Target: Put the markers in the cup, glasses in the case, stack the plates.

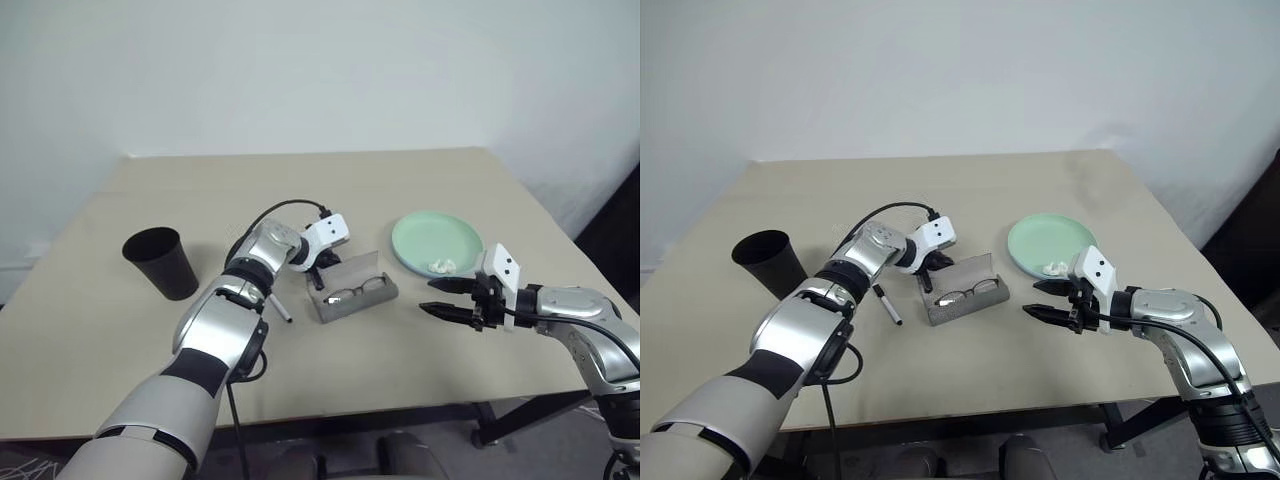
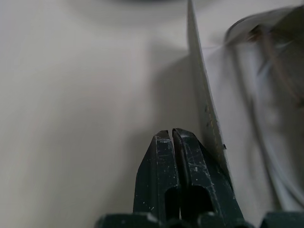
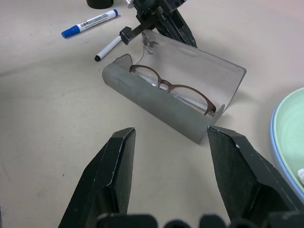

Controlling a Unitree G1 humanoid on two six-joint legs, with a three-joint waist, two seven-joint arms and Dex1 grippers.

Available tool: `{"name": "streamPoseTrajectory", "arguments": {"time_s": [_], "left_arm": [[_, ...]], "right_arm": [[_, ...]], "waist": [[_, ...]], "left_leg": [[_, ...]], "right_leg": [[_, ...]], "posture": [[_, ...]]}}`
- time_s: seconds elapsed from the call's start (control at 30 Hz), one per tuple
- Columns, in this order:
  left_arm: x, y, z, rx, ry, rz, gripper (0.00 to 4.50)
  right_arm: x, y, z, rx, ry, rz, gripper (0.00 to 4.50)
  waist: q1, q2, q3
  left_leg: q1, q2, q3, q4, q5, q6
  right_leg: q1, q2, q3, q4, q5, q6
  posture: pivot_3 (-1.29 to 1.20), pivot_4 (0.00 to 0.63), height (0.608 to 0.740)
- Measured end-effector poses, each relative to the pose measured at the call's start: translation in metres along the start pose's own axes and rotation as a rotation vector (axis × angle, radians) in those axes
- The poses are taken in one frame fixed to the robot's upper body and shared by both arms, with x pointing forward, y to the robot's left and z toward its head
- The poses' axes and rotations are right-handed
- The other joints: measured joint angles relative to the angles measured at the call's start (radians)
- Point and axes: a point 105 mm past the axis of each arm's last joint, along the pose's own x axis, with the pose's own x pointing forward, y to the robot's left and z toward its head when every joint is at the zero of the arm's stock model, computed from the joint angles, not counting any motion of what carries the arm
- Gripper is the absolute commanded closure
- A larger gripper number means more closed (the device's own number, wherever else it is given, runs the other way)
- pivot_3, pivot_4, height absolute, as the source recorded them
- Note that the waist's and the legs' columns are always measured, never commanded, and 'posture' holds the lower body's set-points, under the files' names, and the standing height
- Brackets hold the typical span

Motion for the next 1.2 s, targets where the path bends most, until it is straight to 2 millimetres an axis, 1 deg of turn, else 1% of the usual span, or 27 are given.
{"name": "streamPoseTrajectory", "arguments": {"time_s": [0.13, 0.23, 0.4, 0.53, 0.67, 0.73, 0.83, 0.97, 1.0, 1.07, 1.13, 1.17, 1.2], "left_arm": [[0.002, -0.012, 0.011, 0.003, -0.054, -0.097, 4.48], [0.003, -0.023, 0.011, 0.014, -0.073, -0.168, 4.48], [0.006, -0.037, 0.013, 0.063, -0.093, -0.222, 4.48], [0.007, -0.039, 0.013, 0.084, -0.077, -0.203, 4.48], [0.008, -0.036, 0.014, 0.004, -0.098, -0.173, 4.48], [0.006, -0.031, 0.015, -0.025, -0.121, -0.141, 4.48], [-0.004, -0.014, 0.020, -0.041, -0.158, -0.050, 4.48], [-0.034, 0.028, 0.037, -0.147, -0.256, 0.188, 4.48], [-0.042, 0.038, 0.039, -0.180, -0.275, 0.257, 4.48], [-0.053, 0.051, 0.039, -0.235, -0.293, 0.366, 4.48], [-0.057, 0.055, 0.033, -0.294, -0.295, 0.470, 4.48], [-0.056, 0.052, 0.027, -0.346, -0.288, 0.510, 4.12], [-0.052, 0.047, 0.019, -0.400, -0.276, 0.534, 3.92]], "right_arm": [[0.000, 0.000, 0.000, 0.000, 0.000, 0.000, 1.90], [0.000, 0.000, 0.000, 0.000, 0.001, 0.000, 1.90], [0.001, 0.000, 0.000, 0.000, 0.001, 0.001, 1.90], [0.001, 0.000, 0.000, -0.002, 0.000, 0.004, 1.90], [0.002, 0.000, 0.001, -0.005, -0.001, 0.006, 1.90], [0.002, 0.000, 0.002, -0.006, -0.001, 0.007, 1.90], [0.002, 0.000, 0.001, -0.006, 0.000, 0.007, 1.90], [0.002, 0.000, 0.001, -0.007, 0.001, 0.006, 1.90], [0.002, 0.000, 0.001, -0.007, 0.001, 0.005, 1.90], [0.002, 0.000, 0.001, -0.008, 0.002, 0.004, 1.90], [0.002, -0.001, 0.000, -0.010, 0.004, 0.001, 1.90], [0.002, -0.002, 0.000, -0.009, 0.004, 0.000, 1.90], [0.002, -0.002, 0.000, -0.009, 0.005, 0.000, 1.90]], "waist": [[-0.001, 0.000, 0.000], [-0.004, 0.000, 0.000], [-0.002, 0.000, 0.000], [-0.001, 0.000, 0.000], [-0.002, 0.000, 0.000], [-0.003, 0.000, 0.000], [-0.006, 0.000, 0.000], [-0.004, 0.000, 0.000], [-0.004, 0.000, 0.000], [-0.004, 0.000, 0.000], [-0.003, 0.000, 0.000], [-0.003, 0.000, 0.000], [-0.003, 0.000, 0.000]], "left_leg": [[-0.001, 0.000, 0.000, 0.000, 0.000, 0.000], [-0.001, 0.000, 0.000, 0.000, 0.000, 0.000], [0.000, 0.001, 0.000, 0.001, 0.000, 0.000], [0.004, 0.001, 0.000, 0.001, 0.000, 0.001], [0.008, 0.001, 0.000, 0.001, -0.001, 0.001], [0.008, 0.001, 0.000, 0.001, 0.000, 0.001], [0.008, 0.002, 0.001, 0.001, 0.000, 0.001], [0.008, 0.002, 0.000, 0.000, -0.001, 0.001], [0.008, 0.002, 0.000, 0.000, -0.001, 0.001], [0.008, 0.002, 0.000, 0.000, -0.001, 0.001], [0.008, 0.002, 0.000, -0.001, -0.001, 0.001], [0.008, 0.002, 0.000, -0.001, -0.002, 0.001], [0.008, 0.002, 0.000, -0.001, -0.002, 0.001]], "right_leg": [[0.000, 0.000, 0.000, 0.000, 0.000, 0.001], [-0.001, 0.000, 0.000, 0.000, 0.001, 0.001], [0.000, 0.000, 0.001, 0.001, 0.001, 0.001], [0.004, 0.000, 0.001, 0.000, 0.000, 0.001], [0.007, 0.000, 0.000, 0.000, 0.000, 0.001], [0.007, 0.000, 0.000, 0.000, 0.000, 0.001], [0.006, 0.001, 0.000, 0.000, 0.000, 0.001], [0.006, 0.000, 0.000, 0.000, 0.000, 0.001], [0.006, 0.000, 0.000, 0.000, 0.000, 0.001], [0.006, 0.000, 0.000, 0.000, 0.000, 0.001], [0.006, -0.001, 0.000, 0.000, 0.000, 0.001], [0.006, -0.001, 0.000, -0.001, 0.000, 0.001], [0.006, -0.001, 0.000, 0.000, 0.000, 0.001]], "posture": [[0.00, 0.000, 0.740], [0.00, 0.000, 0.740], [0.00, 0.000, 0.740], [0.00, 0.000, 0.740], [0.00, 0.000, 0.740], [0.00, 0.000, 0.740], [0.00, 0.000, 0.740], [0.00, 0.000, 0.740], [0.00, 0.000, 0.740], [0.00, 0.000, 0.740], [0.00, 0.000, 0.740], [0.00, 0.000, 0.740], [0.00, 0.000, 0.740]]}}
